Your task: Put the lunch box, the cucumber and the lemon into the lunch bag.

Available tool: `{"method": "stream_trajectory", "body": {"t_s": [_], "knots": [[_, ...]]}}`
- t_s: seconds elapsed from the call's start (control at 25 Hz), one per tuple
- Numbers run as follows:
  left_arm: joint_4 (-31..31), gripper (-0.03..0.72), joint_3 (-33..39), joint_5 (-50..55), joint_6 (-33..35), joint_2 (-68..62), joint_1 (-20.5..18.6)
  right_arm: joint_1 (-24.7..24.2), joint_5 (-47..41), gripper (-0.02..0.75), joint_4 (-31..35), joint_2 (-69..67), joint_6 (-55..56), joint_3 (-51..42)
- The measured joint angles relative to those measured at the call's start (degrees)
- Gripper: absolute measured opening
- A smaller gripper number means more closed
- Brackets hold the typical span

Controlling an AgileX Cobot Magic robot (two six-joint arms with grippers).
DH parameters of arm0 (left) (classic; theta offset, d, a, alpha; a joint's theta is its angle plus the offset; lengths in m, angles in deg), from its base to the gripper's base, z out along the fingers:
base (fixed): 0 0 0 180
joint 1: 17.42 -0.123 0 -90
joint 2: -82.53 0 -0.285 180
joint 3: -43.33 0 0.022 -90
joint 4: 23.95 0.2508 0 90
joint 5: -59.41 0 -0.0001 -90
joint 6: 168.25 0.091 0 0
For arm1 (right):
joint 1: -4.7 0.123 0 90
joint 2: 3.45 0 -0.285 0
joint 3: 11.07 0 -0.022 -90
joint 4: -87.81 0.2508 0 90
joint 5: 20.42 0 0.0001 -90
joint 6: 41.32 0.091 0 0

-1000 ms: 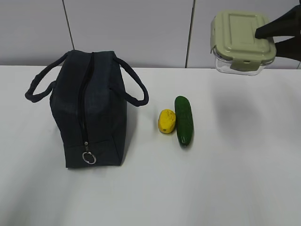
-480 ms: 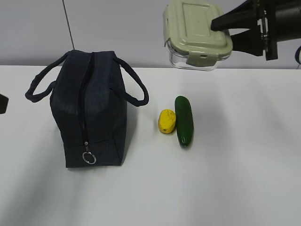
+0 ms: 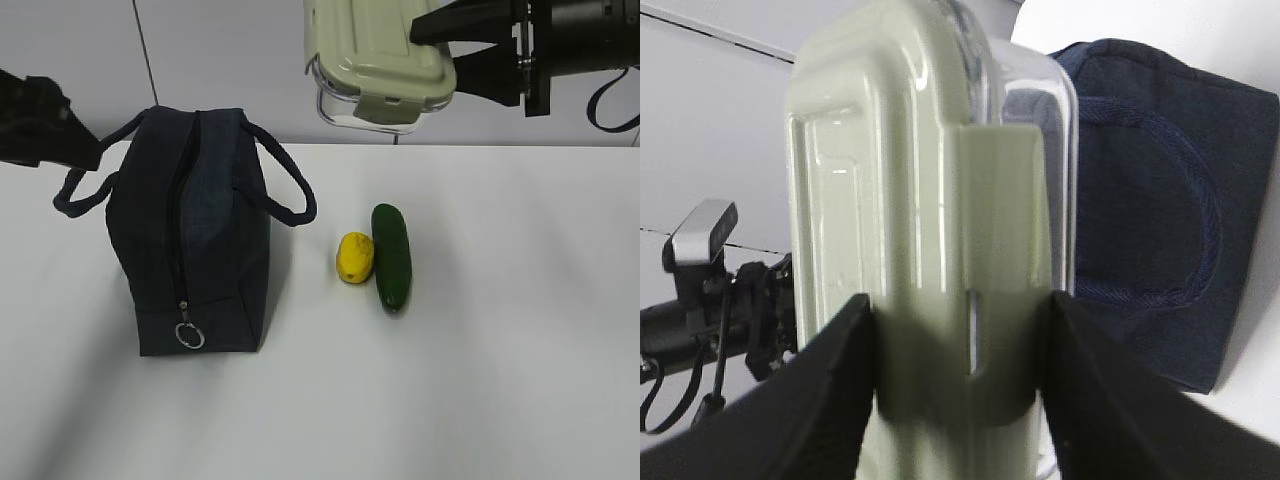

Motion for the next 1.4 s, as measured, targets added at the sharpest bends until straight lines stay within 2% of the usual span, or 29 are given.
{"method": "stream_trajectory", "body": {"t_s": [0.24,0.52,0.64,1.08,1.4], "knots": [[-0.57,0.447,-6.0,-0.31,0.0,-10.6,0.0,2.18,0.0,0.381,0.21,0.0,-0.87,0.0],[-1.34,0.433,-9.58,-1.35,0.0,-19.32,0.0,5.48,0.0,0.381,1.02,0.0,-1.83,0.0],[-1.34,0.374,-9.79,-1.66,0.0,-20.99,0.0,7.26,0.0,0.381,1.52,0.0,-2.32,0.0],[-1.97,0.034,-10.01,0.04,1.78,-21.56,0.0,11.5,3.3,0.381,4.07,-1.97,-3.87,0.0],[-2.56,0.008,-10.0,1.49,2.66,-20.85,0.0,13.24,5.2,0.381,9.19,-4.69,-5.68,0.0]]}}
